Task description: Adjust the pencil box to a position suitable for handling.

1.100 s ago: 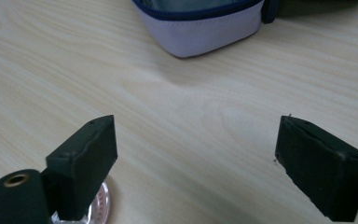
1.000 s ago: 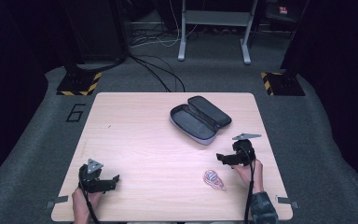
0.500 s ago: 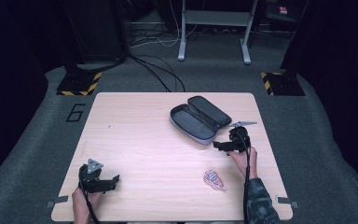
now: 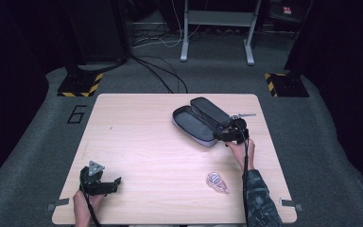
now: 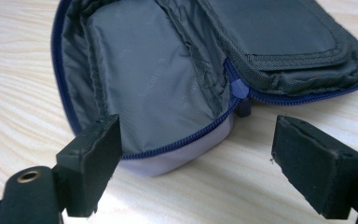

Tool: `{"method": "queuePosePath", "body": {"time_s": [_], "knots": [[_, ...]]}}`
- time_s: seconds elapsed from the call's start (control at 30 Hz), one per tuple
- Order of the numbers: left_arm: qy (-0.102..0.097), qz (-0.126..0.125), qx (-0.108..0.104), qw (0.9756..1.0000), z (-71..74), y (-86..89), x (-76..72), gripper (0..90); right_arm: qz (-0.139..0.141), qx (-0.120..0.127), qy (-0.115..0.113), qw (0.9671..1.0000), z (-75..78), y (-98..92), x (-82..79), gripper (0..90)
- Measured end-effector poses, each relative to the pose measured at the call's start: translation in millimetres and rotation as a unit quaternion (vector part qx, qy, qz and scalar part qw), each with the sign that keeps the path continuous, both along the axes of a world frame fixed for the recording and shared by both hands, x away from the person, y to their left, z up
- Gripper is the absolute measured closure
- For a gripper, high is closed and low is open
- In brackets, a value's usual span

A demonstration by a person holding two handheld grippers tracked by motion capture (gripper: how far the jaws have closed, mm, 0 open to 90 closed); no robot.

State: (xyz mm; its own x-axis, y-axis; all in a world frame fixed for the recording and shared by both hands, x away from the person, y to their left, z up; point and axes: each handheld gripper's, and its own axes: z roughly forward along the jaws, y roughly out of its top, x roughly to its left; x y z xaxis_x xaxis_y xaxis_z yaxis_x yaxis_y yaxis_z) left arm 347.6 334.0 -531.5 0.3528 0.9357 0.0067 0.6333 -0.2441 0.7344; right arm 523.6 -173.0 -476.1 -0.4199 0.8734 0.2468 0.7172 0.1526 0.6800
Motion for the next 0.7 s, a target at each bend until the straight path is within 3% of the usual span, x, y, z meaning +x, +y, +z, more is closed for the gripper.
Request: {"method": "queuePosePath", "body": {"time_s": [0.17, 0.2, 0.27, 0.33, 0.5, 0.7], "knots": [[0.000, 0.000, 0.000, 1.0000, 0.0, 0.0, 0.0, 3.6, -0.019, 0.001, 0.008, 0.9998, -2.9, 4.4, 8.1, 23.9], [-0.001, 0.000, 0.000, 1.0000, -0.1, -0.1, 0.0, 3.6, -0.023, -0.008, 0.003, 0.9997, -4.4, 5.6, 9.2, 25.5], [0.001, 0.000, 0.000, 1.0000, 0.1, 0.1, -0.1, 3.6, -0.030, -0.022, 0.014, 0.9992, -7.2, 9.8, 10.4, 28.0], [0.000, 0.000, 0.000, 1.0000, 0.0, 0.0, 0.0, 3.6, -0.043, -0.025, 0.023, 0.9985, -10.2, 13.4, 11.1, 32.8], [0.000, 0.000, 0.000, 1.0000, -0.1, 0.0, 0.0, 3.6, -0.045, -0.021, 0.029, 0.9983, -12.7, 12.2, 10.5, 48.2], [0.000, 0.000, 0.000, 1.0000, 0.0, 0.0, 0.0, 3.6, -0.045, -0.030, 0.013, 0.9984, -12.7, 16.9, 6.9, 61.7]]}}
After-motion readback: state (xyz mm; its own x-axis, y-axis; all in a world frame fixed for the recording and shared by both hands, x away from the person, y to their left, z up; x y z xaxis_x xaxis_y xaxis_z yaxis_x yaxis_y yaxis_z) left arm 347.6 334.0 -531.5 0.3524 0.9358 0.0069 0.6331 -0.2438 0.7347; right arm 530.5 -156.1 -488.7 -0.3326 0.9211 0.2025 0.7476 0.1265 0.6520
